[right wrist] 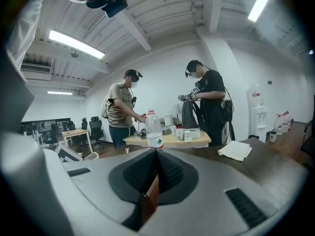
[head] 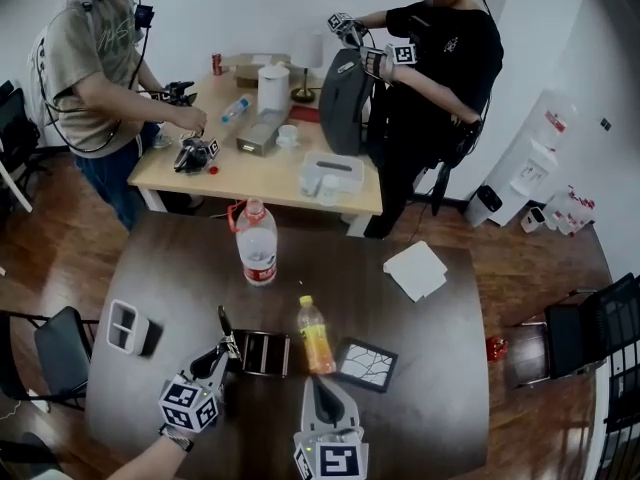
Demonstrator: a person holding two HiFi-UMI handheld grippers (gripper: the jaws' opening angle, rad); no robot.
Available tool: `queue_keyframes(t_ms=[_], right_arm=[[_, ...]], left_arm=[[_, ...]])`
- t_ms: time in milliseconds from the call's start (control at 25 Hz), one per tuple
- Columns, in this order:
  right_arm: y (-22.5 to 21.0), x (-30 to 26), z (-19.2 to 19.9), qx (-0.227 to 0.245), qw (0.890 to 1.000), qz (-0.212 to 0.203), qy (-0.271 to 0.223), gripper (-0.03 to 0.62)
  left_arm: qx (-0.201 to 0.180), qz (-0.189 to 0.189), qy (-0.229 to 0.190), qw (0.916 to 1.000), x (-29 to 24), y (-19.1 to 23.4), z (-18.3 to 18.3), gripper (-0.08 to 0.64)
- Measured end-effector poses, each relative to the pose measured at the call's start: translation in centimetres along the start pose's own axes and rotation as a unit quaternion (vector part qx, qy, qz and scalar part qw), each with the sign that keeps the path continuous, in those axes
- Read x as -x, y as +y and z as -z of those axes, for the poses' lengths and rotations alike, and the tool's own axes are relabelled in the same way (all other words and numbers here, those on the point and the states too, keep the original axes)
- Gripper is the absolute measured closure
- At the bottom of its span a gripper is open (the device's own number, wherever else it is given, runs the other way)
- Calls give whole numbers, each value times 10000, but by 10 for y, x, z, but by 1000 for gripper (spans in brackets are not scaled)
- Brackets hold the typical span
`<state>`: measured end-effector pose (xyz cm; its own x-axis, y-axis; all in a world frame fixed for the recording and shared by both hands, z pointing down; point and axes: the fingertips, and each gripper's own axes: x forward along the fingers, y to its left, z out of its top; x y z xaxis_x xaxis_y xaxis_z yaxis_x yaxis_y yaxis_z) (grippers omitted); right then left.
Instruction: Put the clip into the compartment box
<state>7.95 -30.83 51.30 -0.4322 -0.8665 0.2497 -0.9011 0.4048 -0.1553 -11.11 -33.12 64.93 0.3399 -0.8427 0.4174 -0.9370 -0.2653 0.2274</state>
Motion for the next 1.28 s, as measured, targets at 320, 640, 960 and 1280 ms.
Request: queue_keyframes(t_ms=[320, 640, 960, 1280], right_arm=[[3, 7, -3, 58, 10000, 26, -51, 595], [6, 20, -1, 53, 9999, 92, -50, 595], [12, 31, -3, 75, 9998, 108, -121, 595], [24, 39, -21, 219, 9993, -24, -302, 595]], left_arm=[[475, -183, 45, 9987, 3, 18, 9, 436], [906, -332, 101, 9953, 13, 30, 23, 436], [961, -462, 221, 9941, 26, 34, 39, 436], [-355, -667, -289, 9967, 66, 17, -10, 522]])
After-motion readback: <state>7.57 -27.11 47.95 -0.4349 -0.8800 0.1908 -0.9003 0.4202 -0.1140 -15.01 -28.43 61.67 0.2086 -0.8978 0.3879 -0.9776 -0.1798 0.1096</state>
